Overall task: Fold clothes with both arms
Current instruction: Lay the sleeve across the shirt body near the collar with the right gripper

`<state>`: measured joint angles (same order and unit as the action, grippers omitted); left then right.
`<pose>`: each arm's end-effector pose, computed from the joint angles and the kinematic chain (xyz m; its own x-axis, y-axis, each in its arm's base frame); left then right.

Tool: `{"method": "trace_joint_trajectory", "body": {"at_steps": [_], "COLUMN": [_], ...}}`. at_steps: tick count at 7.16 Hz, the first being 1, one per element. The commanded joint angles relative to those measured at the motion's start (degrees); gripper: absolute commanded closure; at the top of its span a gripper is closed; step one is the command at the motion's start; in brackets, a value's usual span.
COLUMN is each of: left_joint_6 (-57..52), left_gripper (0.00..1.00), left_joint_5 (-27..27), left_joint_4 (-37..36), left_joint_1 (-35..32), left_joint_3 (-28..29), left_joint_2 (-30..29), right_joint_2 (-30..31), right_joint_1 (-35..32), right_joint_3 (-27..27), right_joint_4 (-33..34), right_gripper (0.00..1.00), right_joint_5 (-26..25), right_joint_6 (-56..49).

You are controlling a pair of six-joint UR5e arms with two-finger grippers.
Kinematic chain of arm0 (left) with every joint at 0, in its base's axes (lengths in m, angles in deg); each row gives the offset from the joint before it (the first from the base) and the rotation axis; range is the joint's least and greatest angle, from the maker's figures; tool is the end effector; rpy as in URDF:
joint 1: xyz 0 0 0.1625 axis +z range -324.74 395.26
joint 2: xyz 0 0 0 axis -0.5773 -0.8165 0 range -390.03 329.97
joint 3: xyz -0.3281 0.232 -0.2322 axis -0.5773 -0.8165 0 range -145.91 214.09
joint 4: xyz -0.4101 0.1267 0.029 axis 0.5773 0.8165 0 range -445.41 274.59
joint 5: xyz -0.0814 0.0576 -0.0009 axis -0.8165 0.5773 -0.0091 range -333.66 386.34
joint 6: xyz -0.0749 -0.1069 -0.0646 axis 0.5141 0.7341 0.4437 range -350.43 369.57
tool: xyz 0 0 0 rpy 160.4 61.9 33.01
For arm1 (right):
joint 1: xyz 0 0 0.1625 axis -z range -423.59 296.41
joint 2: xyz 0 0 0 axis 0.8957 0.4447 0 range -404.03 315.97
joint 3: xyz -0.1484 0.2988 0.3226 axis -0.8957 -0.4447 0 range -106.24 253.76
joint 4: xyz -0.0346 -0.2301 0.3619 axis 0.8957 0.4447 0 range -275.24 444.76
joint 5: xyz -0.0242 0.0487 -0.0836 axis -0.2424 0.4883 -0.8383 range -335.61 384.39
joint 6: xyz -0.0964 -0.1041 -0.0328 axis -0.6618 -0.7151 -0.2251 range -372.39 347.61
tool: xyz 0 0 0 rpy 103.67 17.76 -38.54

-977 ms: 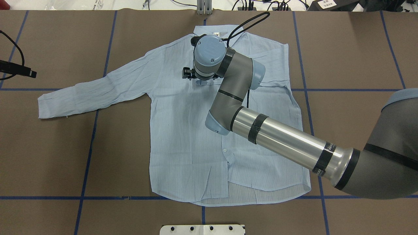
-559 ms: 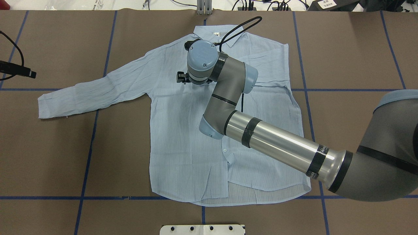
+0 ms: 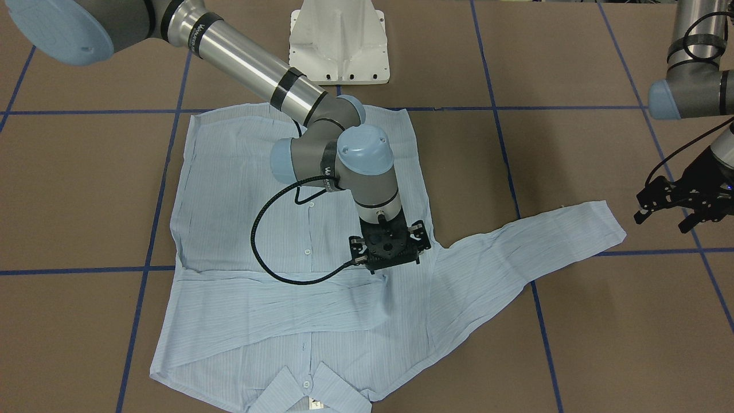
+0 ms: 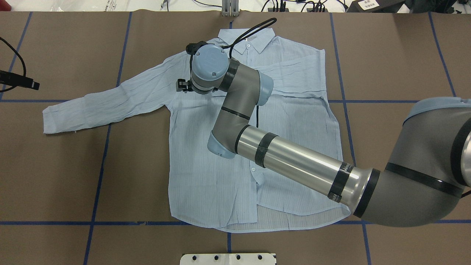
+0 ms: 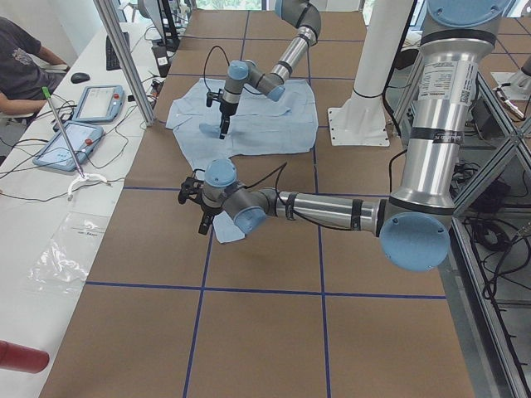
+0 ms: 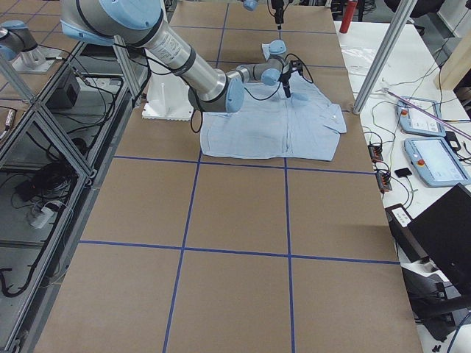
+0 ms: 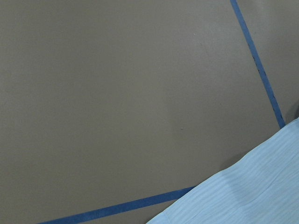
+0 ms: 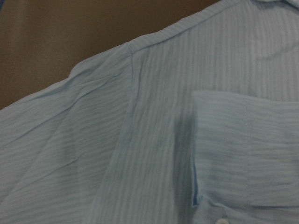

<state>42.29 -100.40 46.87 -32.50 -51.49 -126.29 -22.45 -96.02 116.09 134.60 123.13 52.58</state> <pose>0.1890 -0.5843 0.6250 0.6383 0.2205 -0.7376 0.0872 0.9312 0.3538 -0.7746 -0.6238 0.1711 0.5488 -0.1468 0.8230 -0.2049 0.9308 0.3027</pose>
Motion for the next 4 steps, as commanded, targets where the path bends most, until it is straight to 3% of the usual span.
{"method": "trace_joint_trajectory", "body": {"at_steps": [1,3,4], "left_joint_6": [0.0,1.2,5.8], "left_gripper": [0.00,0.00,0.00], "left_joint_5": [0.0,0.4,2.9], "left_joint_4": [0.0,-0.1,0.1], "left_joint_1": [0.0,0.1,0.6], "left_joint_3": [0.2,-0.4,-1.4], "left_joint_2": [0.0,0.2,0.3], "right_joint_2": [-3.4,-3.2,-2.7], "right_joint_1": [0.8,0.8,0.6], "right_joint_3": [-3.1,0.0,7.0], "right_joint_4": [-5.2,-2.3,8.2], "right_gripper": [0.02,0.02,0.02], "right_joint_5": [-1.3,-1.0,-0.7], "right_joint_6": [0.1,4.2,4.4]}}
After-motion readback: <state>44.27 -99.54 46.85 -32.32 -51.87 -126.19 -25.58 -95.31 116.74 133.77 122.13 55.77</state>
